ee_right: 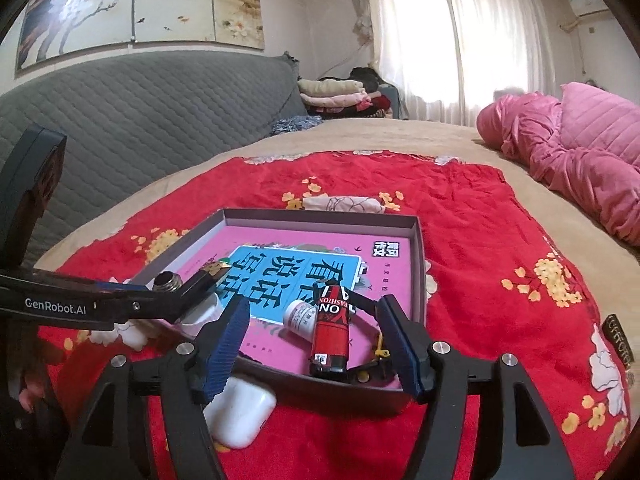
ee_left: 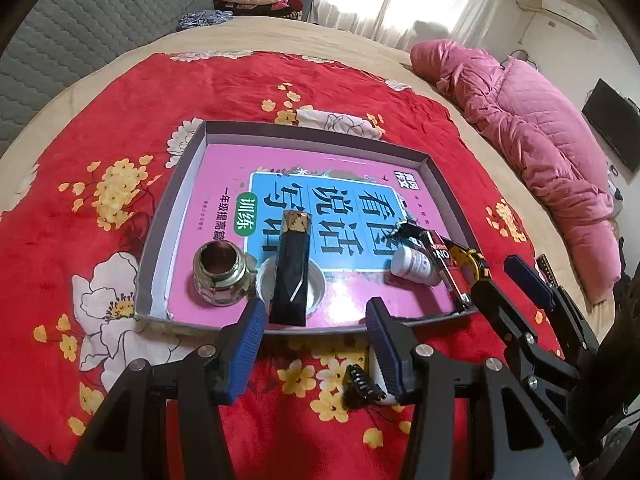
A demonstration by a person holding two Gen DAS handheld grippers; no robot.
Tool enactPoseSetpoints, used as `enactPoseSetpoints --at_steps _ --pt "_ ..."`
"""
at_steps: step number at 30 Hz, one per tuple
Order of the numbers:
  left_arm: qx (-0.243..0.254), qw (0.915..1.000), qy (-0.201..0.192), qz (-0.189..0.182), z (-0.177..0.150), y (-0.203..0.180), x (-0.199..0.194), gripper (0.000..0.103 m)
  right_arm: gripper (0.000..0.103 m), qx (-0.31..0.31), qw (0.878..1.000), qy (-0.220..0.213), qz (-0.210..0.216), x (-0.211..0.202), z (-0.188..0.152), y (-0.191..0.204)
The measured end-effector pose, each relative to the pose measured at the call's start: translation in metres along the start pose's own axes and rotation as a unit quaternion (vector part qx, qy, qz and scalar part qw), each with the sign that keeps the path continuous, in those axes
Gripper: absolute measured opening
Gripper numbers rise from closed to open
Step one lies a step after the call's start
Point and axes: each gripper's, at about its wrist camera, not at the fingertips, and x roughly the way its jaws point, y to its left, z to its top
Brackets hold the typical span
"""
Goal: Organize rigid objects
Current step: 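Withdraw right tool from the box back toward the white earbud case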
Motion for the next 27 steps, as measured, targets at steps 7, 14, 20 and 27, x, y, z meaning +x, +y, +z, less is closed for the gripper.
enactPoseSetpoints --at_steps 7,14,20,27 --pt "0.008 0.9999 0.005 -0.006 -0.008 -0.004 -0.004 0.052 0.069 -0.01 1.0 0.008 -0.003 -0.006 -0.004 0.009" --pt "0.015 0.9997 0.012 -0.013 -0.017 -0.006 -0.005 0.052 0.069 -0.02 1.0 0.023 0.001 -0.009 -0.01 0.023" --pt "0.019 0.9995 0.019 -0.019 -0.024 -0.006 -0.007 0.052 0.069 -0.02 0.999 0.045 -0.011 -0.009 -0.015 0.026" --pt "0.023 0.9991 0.027 -0.023 -0.031 -0.005 -0.009 0.052 0.069 -0.005 0.998 0.064 -0.018 -0.01 -0.021 0.022"
